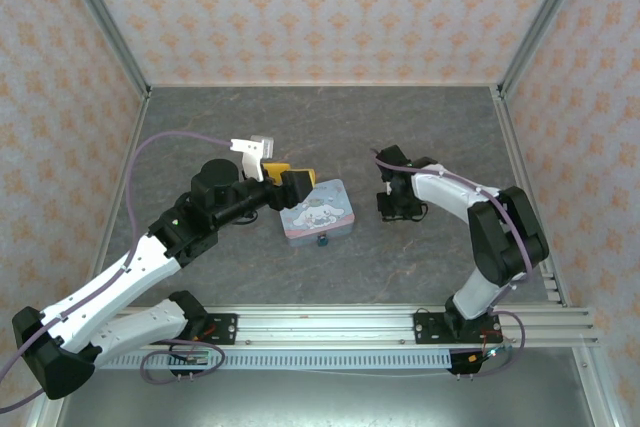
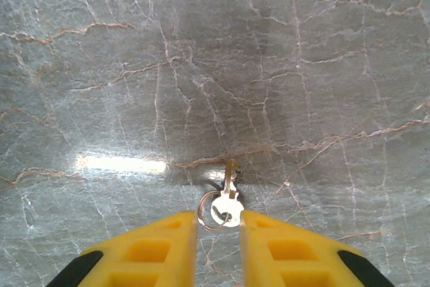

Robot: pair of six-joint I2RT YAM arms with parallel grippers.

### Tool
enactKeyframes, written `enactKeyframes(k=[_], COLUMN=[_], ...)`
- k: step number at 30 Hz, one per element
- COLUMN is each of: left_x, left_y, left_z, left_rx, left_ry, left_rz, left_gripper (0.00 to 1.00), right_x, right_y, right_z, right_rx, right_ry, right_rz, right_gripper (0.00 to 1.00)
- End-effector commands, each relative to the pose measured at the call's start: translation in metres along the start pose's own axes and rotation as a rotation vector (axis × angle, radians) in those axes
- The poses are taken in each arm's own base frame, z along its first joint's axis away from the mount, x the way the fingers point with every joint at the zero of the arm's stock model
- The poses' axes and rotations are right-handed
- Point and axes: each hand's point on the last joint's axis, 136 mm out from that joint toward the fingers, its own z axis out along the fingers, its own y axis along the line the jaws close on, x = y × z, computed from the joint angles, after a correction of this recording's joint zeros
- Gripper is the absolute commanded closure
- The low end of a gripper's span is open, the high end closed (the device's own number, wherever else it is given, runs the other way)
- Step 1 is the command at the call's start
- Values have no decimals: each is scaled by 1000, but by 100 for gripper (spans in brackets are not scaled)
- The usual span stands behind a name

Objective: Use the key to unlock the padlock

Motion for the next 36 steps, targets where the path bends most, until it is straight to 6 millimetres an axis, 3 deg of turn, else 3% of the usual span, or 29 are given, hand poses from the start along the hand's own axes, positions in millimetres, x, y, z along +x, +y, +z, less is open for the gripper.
enactKeyframes(k=[1,10,18,27,31,36], left_x=[-11,-9,-6,-6,-6,-6], left_y=[-5,-4,-2,-2,-2,-2], left_z=[-2,0,3,5,5,5], left_rx=[9,8,10,10,8,7], left_ry=[-30,-25,-17,-15,-14,-14], left_rz=[8,5,-3,-3,-3,-4], left_gripper=[17,17,17,17,17,17], right_x=[-5,0,-6,0,7,16], right_y=[-8,-13,-17,-9,-9,-13], right_z=[-11,0,5,20,26,24], right_rx=[41,44,-9,-55,-52,-38], right_ry=[-20,-3,-31,34,67,90], right_rz=[-12,20,94,108,115,120], right_gripper=[75,75,70,71,76,91])
